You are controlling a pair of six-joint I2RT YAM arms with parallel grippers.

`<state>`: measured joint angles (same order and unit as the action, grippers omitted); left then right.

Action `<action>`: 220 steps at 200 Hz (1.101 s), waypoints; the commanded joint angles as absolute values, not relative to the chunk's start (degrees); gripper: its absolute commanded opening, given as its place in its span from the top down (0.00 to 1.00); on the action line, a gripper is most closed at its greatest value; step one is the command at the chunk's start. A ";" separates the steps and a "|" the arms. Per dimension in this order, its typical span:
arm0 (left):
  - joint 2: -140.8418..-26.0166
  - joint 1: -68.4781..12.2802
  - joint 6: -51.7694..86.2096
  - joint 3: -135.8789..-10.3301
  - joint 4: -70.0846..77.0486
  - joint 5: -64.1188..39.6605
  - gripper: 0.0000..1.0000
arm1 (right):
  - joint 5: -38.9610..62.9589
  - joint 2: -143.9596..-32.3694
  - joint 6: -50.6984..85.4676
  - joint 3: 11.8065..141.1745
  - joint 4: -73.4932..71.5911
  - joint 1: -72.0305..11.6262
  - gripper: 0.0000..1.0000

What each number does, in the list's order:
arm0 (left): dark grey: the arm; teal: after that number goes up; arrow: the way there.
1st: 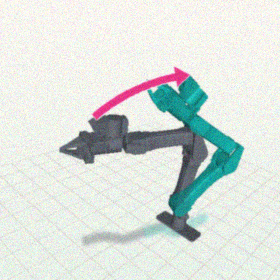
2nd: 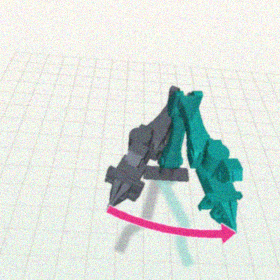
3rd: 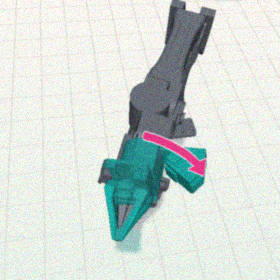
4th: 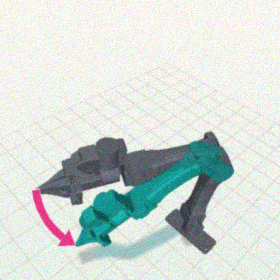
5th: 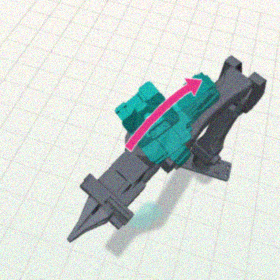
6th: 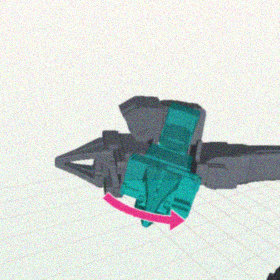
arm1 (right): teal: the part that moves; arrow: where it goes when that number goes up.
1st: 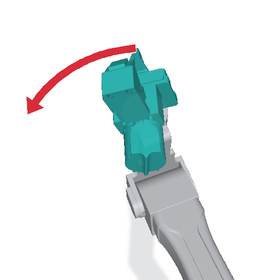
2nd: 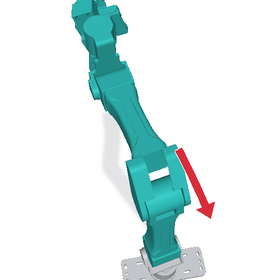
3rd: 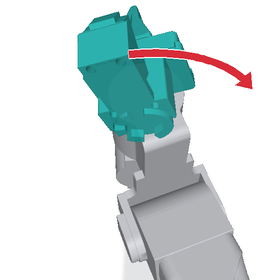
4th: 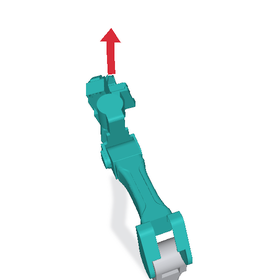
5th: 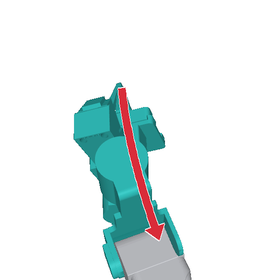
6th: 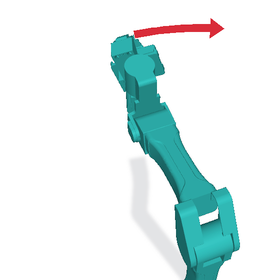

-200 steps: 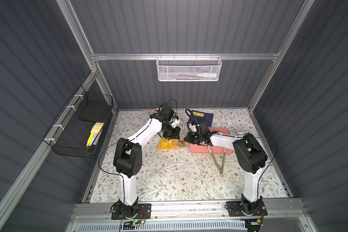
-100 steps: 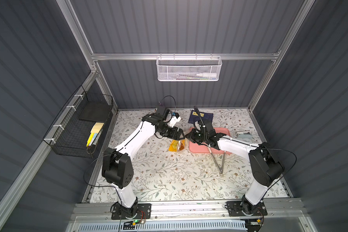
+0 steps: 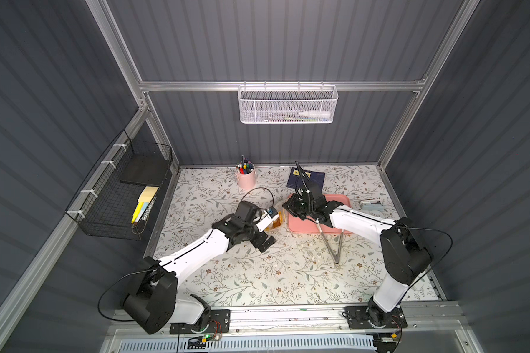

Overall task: Put the cookies into a resealable bag to prevent moisture
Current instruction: Adjust the ziploc bag at the center of the board.

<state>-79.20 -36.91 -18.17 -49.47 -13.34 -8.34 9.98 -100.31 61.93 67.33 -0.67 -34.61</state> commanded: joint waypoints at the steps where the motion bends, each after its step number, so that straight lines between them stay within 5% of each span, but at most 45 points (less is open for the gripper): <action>1: -79.76 -38.53 -22.55 -47.93 0.15 -1.54 0.01 | 8.31 -99.54 62.66 68.88 0.12 -34.98 0.86; 35: -82.76 -39.37 -23.46 -43.79 9.59 6.01 0.01 | 8.38 -99.47 62.61 69.27 0.52 -34.90 0.86; 99: -85.40 -40.77 -24.33 -43.97 7.90 1.42 0.05 | 8.44 -100.06 62.64 69.15 0.57 -34.76 0.86; 176: -91.55 -40.91 -24.08 -47.95 4.61 2.96 0.89 | 9.94 -97.37 60.85 66.91 -0.49 -33.70 0.79; 190: -90.62 -40.78 -24.17 -47.09 6.41 4.56 1.00 | 10.50 -95.79 57.27 66.09 -0.30 -33.16 0.74; 220: -87.14 -39.09 -26.25 -47.37 6.24 4.11 1.00 | 7.19 -87.82 44.07 63.05 3.86 -30.89 0.52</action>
<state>-90.72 -40.45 -24.43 -46.54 5.78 3.75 9.67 -94.59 55.75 65.19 0.93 -32.75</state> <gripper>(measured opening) 0.052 0.414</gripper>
